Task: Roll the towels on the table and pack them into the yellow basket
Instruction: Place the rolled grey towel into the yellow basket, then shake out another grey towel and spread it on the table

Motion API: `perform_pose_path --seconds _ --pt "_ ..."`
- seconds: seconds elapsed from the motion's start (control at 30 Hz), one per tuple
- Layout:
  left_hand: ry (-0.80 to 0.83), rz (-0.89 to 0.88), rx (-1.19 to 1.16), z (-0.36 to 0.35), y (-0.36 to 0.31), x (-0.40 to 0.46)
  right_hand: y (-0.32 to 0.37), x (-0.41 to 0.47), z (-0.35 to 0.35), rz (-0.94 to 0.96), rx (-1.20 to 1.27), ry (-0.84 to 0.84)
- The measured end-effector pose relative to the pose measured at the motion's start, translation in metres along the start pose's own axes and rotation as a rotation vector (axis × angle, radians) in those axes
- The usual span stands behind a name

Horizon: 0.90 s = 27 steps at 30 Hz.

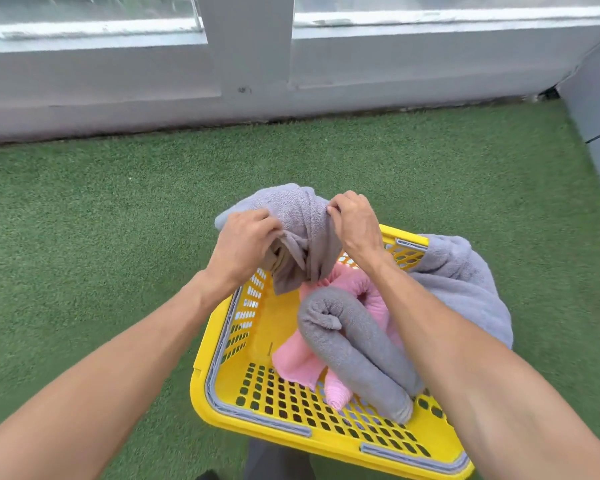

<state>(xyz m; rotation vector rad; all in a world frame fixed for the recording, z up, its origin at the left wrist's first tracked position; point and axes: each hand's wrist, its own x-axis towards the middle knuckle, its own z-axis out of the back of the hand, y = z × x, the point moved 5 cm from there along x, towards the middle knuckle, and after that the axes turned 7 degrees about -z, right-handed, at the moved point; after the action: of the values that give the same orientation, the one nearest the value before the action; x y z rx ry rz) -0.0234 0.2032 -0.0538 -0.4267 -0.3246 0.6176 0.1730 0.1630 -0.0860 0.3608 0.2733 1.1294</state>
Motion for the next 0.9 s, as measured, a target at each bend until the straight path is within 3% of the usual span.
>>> perform_pose_path --seconds 0.13,0.37,0.57,0.73,0.9 --pt "-0.23 0.199 -0.242 0.039 -0.008 -0.001 0.048 -0.015 0.025 -0.016 0.303 -0.059" --pt "-0.493 0.207 -0.361 0.156 -0.026 -0.002 0.161 -0.031 0.107 0.049 0.527 -0.191" --pt "-0.613 0.066 -0.485 0.29 -0.085 -0.022 0.253 -0.075 0.226 0.13 0.598 -0.321" --pt "-0.629 -0.163 -0.618 0.4 -0.177 -0.049 0.311 -0.162 0.348 0.154 0.617 -0.613" --pt "-0.613 -0.374 -0.729 0.465 -0.281 -0.074 0.325 -0.255 0.443 0.13 0.616 -0.825"
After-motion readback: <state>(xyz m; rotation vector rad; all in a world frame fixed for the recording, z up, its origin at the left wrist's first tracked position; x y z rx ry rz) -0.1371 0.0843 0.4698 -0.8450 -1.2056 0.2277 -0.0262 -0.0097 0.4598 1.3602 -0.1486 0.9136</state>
